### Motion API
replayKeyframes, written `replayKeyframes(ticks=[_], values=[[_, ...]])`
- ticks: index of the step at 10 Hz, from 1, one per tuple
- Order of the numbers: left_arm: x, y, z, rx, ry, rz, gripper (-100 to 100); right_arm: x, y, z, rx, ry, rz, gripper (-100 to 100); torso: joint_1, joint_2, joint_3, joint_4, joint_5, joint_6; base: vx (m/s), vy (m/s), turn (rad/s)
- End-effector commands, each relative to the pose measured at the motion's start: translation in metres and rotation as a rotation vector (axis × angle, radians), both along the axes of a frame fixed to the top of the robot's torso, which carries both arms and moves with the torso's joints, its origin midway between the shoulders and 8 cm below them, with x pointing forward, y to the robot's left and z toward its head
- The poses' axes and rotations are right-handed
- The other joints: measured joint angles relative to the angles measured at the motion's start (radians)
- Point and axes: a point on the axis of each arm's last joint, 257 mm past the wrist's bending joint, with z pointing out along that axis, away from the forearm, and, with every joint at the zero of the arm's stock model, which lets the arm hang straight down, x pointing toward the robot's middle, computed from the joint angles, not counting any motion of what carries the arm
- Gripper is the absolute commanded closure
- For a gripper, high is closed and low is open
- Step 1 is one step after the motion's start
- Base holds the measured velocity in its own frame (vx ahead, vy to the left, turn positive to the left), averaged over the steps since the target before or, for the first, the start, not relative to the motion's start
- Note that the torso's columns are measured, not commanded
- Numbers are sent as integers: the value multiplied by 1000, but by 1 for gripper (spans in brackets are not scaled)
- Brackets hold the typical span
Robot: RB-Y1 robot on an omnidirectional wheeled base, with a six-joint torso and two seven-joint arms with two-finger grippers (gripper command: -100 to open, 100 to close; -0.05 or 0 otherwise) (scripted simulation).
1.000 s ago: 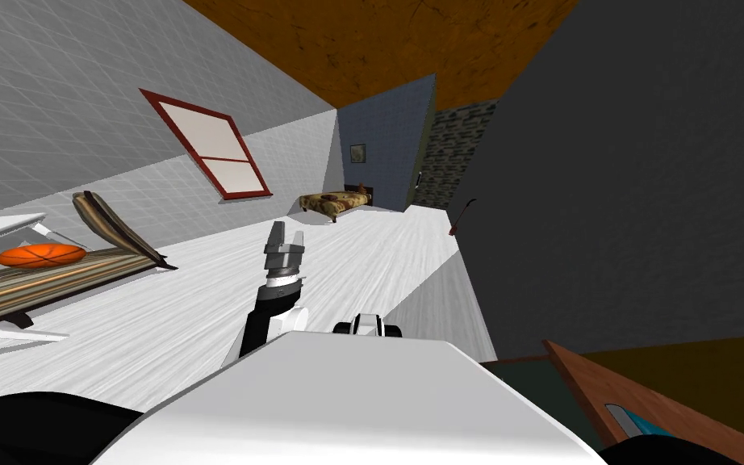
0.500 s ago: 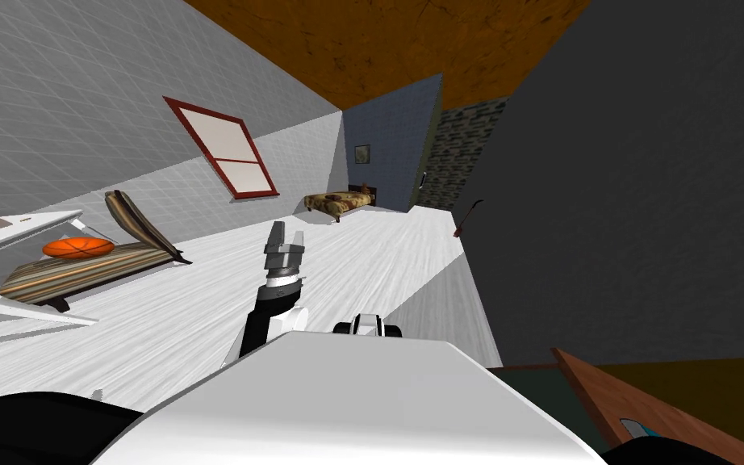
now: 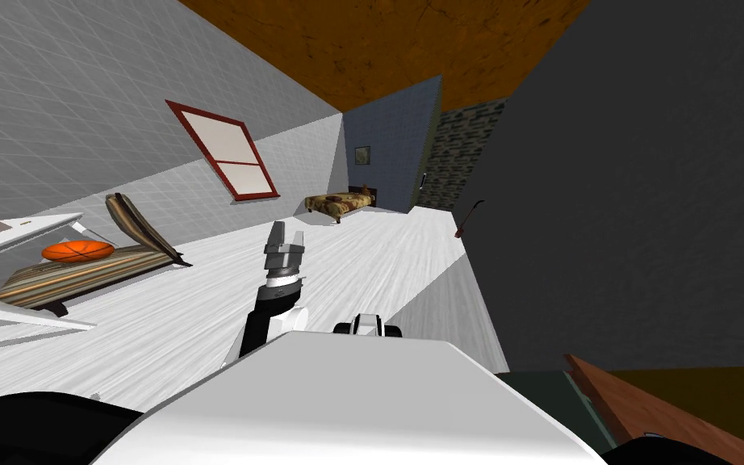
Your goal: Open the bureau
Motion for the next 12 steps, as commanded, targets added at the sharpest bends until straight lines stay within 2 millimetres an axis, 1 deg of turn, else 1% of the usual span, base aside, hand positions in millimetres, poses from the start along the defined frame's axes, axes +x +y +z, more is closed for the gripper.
replayKeyframes(ticks=[1, 2, 3, 7, 8, 9, 10, 11, 12], values=[[0, 0, 0, 0, 0, 0, 0, 0, 9, 1, 5, -3, 5, 100, -2, 3, 0, -1, 1, 0, 123, 142, -22], [0, 0, 0, 0, 0, 0, 0, 1, 8, -1, 9, -4, 2, 100, -4, 4, -1, -1, 2, 0, 64, 69, -19], [0, 0, 0, 0, 0, 0, 0, 1, 14, -1, 12, -4, 6, 100, -8, 7, -1, -1, 3, -1, 81, 94, -23], [0, 0, 0, 0, 0, 0, 0, -1, 21, 3, 5, 0, 17, 100, -1, 3, -1, -1, 2, 0, 114, 160, -19], [0, 0, 0, 0, 0, 0, 0, -10, 24, 17, 12, -1, 21, -100, -1, 3, -2, -1, 3, 0, 110, 51, -76], [0, 0, 0, 0, 0, 0, 0, -10, 23, 18, 8, 5, 27, -100, -9, 4, -1, -1, 0, 0, 47, -34, -22], [0, 0, 0, 0, 0, 0, 0, -16, 28, 27, 13, -1, 27, -100, -16, 9, 3, 0, -2, -1, 39, -64, -20], [0, 0, 0, 0, 0, 0, 0, -19, 30, 32, 14, -1, 29, -100, -15, 10, 5, 2, -2, -1, 46, -74, -29], [0, 0, 0, 0, 0, 0, 0, -25, 33, 43, 16, -1, 34, -100, -10, 8, 4, 1, -1, -1, 45, -68, -36]])
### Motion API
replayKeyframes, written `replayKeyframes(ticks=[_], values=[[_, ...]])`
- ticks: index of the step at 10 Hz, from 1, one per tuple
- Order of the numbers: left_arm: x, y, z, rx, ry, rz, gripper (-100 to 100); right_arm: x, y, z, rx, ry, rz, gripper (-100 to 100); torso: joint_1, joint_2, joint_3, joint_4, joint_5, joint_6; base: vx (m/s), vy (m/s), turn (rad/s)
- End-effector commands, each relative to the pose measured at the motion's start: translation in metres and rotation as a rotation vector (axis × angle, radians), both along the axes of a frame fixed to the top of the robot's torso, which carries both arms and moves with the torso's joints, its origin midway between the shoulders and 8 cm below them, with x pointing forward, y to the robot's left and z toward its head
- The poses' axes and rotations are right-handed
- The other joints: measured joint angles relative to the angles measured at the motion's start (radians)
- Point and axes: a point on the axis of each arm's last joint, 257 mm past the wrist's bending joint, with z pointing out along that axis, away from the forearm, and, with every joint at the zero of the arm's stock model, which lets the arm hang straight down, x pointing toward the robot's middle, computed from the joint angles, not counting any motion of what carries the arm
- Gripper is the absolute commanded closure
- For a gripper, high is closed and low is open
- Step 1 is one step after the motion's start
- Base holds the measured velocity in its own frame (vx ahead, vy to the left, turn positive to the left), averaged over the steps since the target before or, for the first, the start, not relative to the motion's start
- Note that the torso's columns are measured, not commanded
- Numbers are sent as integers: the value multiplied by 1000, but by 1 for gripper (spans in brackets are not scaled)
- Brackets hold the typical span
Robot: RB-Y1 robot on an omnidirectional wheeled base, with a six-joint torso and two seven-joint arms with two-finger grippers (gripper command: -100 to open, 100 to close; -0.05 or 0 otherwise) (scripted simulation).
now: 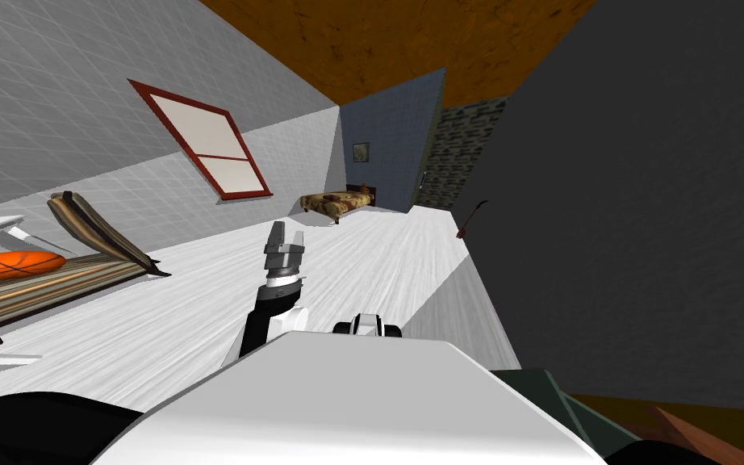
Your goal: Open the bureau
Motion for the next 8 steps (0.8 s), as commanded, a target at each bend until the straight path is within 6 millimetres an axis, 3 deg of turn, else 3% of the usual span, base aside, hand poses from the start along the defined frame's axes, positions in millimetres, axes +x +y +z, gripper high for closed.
replayKeyframes(ticks=[1, 2, 3, 8], values=[[0, 0, 0, 0, 0, 0, 0, -12, 6, 22, 1, -1, 11, -100, 4, -2, -1, -1, 1, 0, 48, -58, -40], [0, 0, 0, 0, 0, 0, 0, -9, 5, 16, -1, 2, 9, -100, 6, -3, -2, -1, 1, 0, 20, -25, -5], [0, 0, 0, 0, 0, 0, 0, -9, 5, 17, -1, 0, 10, 0, 7, -2, -1, -1, 2, 0, 4, -6, 3], [0, 0, 0, 0, 0, 0, 0, -9, 5, 16, 0, -1, 10, 0, 4, -3, -2, -1, 1, 0, 0, 0, 0]])
